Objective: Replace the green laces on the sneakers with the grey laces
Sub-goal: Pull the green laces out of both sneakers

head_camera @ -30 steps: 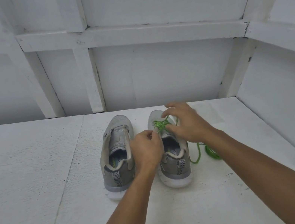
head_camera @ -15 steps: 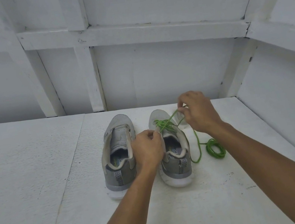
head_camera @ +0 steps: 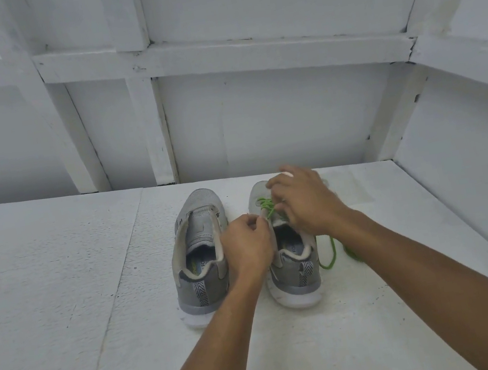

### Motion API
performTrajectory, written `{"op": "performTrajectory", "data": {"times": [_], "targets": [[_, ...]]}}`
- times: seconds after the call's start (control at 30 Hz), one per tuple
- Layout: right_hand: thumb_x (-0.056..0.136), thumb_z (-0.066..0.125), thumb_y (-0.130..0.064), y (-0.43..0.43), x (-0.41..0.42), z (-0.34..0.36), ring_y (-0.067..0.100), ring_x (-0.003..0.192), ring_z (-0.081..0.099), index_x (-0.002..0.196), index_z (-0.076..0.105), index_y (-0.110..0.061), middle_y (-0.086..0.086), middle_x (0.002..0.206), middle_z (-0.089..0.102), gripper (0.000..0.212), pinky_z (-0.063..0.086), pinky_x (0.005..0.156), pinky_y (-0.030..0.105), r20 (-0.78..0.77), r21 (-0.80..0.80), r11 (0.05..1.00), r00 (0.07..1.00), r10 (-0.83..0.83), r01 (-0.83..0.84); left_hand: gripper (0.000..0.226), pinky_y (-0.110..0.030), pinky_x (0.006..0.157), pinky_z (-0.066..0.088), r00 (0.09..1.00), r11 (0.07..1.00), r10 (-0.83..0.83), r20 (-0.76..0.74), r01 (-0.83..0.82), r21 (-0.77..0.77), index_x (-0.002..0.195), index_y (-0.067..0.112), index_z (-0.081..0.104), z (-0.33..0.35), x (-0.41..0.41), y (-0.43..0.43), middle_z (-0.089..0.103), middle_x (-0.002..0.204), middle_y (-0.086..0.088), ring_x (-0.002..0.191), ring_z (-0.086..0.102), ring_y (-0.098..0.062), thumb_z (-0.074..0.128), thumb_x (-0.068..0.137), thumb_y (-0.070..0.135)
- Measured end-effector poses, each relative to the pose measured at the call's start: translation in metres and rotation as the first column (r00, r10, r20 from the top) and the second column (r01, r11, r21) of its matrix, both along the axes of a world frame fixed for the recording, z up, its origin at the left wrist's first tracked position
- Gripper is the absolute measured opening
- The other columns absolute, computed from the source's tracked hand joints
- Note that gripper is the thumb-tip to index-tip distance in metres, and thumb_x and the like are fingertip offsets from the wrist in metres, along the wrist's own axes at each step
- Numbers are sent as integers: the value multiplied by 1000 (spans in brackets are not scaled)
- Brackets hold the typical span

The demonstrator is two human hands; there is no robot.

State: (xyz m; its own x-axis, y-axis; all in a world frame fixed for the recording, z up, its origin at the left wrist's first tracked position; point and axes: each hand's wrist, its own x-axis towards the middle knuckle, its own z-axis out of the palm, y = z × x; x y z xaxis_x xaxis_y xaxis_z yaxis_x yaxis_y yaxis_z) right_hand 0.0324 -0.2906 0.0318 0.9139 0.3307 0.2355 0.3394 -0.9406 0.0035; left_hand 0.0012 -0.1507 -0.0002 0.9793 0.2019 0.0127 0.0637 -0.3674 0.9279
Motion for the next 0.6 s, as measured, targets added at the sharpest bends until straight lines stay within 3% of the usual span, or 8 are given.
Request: {"op": "performTrajectory", "data": {"times": [0.1, 0.2, 0.33, 0.47, 0.6], "targets": [[94, 54, -17, -18, 3, 12, 24, 121, 42, 96, 55, -17, 0, 112, 56, 3, 31, 96, 38, 115, 45, 991, 985, -132, 127, 23, -20, 72, 45, 1000, 1000, -3, -10, 3, -19, 95, 13, 74, -1, 1, 0, 65, 79, 6, 82, 64, -12, 57, 95, 28], [91, 54, -15, -32, 5, 13, 27, 113, 46, 100, 57, -13, 3, 111, 57, 10, 36, 91, 39, 122, 163, 963, 964, -236, 216, 25, -21, 73, 45, 1000, 1000, -1, -10, 1, -20, 96, 13, 74, -3, 2, -1, 70, 85, 2, 83, 64, -13, 57, 95, 31], [83, 52, -26, -11, -8, 4, 24, 115, 44, 115, 60, -14, 2, 120, 57, 35, 35, 96, 39, 58, 230, 973, 998, -11, -3, 24, -23, 75, 49, 1000, 1000, 15, -6, -15, -22, 95, 13, 74, -3, 3, -1, 72, 88, 0, 84, 65, -15, 58, 94, 30], [87, 60, -23, 7, -7, -12, 22, 97, 46, 97, 67, -20, -4, 97, 60, 13, 36, 83, 38, 48, 57, 993, 994, 103, -105, 22, -21, 72, 44, 1000, 1000, 9, -21, -9, -11, 96, 13, 74, -3, 3, 0, 72, 87, 0, 82, 64, -15, 57, 93, 26], [87, 56, -11, 4, -5, -10, 20, 84, 44, 93, 65, -15, -2, 85, 51, 11, 35, 70, 36, -3, 86, 990, 994, 109, -108, 22, -22, 75, 47, 1000, 1000, 8, -16, -8, -18, 96, 13, 74, -3, 2, 0, 72, 90, -1, 84, 65, -15, 57, 93, 27]]}}
